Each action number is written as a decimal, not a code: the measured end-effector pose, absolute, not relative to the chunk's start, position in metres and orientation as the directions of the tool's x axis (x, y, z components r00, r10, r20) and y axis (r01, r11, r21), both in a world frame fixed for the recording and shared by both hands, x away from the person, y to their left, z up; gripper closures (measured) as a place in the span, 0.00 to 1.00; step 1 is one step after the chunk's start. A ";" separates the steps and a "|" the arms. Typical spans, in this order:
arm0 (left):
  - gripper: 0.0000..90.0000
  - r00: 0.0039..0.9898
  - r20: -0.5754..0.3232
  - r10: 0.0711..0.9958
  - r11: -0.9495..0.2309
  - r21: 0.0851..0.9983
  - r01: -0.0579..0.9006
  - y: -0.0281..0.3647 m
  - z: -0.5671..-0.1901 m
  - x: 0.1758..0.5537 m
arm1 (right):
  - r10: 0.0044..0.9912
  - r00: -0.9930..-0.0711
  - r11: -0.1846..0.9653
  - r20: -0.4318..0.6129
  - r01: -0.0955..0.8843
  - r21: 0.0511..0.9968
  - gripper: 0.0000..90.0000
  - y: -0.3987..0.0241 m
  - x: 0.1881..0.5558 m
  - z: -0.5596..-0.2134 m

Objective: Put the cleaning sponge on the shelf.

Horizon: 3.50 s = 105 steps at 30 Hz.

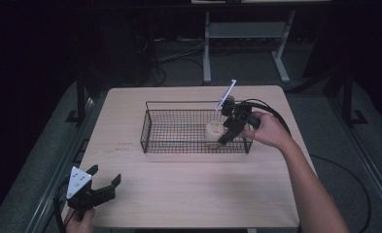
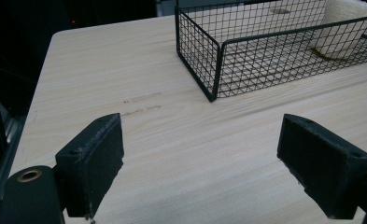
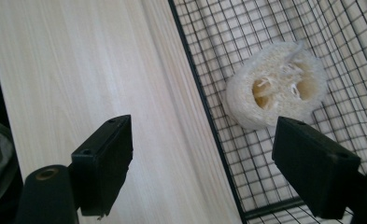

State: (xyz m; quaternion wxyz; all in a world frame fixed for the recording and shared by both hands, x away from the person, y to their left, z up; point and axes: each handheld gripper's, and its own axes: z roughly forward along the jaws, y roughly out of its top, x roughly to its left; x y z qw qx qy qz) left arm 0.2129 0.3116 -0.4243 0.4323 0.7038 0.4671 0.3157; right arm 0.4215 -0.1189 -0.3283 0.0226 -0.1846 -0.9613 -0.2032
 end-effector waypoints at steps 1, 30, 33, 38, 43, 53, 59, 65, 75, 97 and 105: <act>0.15 0.365 0.041 0.930 -0.191 0.903 0.384 0.311 -0.424 0.213 | 0.344 -0.932 0.853 0.117 0.362 0.377 0.22 -0.119 0.420 -0.329; 0.15 0.362 0.043 0.931 -0.191 0.903 0.385 0.312 -0.424 0.212 | 0.319 -0.939 0.864 0.126 0.343 0.369 0.21 -0.132 0.383 -0.350; 0.15 0.360 0.043 0.932 -0.190 0.903 0.384 0.312 -0.424 0.212 | 0.320 -0.938 0.855 0.133 0.347 0.387 0.21 -0.134 0.379 -0.351; 0.15 0.362 0.043 0.931 -0.191 0.903 0.384 0.311 -0.425 0.212 | 0.321 -0.938 0.854 0.132 0.347 0.387 0.21 -0.137 0.374 -0.355; 0.15 0.365 0.044 0.930 -0.194 0.902 0.386 0.311 -0.425 0.213 | 0.316 -0.939 0.854 0.135 0.343 0.392 0.21 -0.138 0.368 -0.360; 0.15 0.366 0.045 0.930 -0.196 0.901 0.386 0.311 -0.425 0.213 | 0.305 -0.943 0.849 0.136 0.334 0.409 0.21 -0.142 0.355 -0.367; 0.15 0.367 0.047 0.929 -0.198 0.901 0.386 0.311 -0.425 0.213 | 0.304 -0.943 0.848 0.134 0.332 0.413 0.21 -0.144 0.349 -0.369; 0.15 0.368 0.046 0.929 -0.198 0.901 0.387 0.311 -0.425 0.213 | 0.298 -0.944 0.847 0.138 0.329 0.417 0.21 -0.147 0.342 -0.375; 0.15 0.370 0.047 0.928 -0.201 0.899 0.389 0.310 -0.426 0.213 | 0.292 -0.947 0.846 0.133 0.321 0.426 0.21 -0.152 0.330 -0.381; 0.15 0.370 0.048 0.928 -0.202 0.899 0.388 0.309 -0.426 0.212 | 0.304 -0.944 0.832 0.126 0.327 0.447 0.21 -0.167 0.306 -0.397; 0.15 0.371 0.049 0.927 -0.203 0.899 0.388 0.309 -0.426 0.212 | 0.312 -0.942 0.823 0.124 0.334 0.460 0.21 -0.173 0.299 -0.405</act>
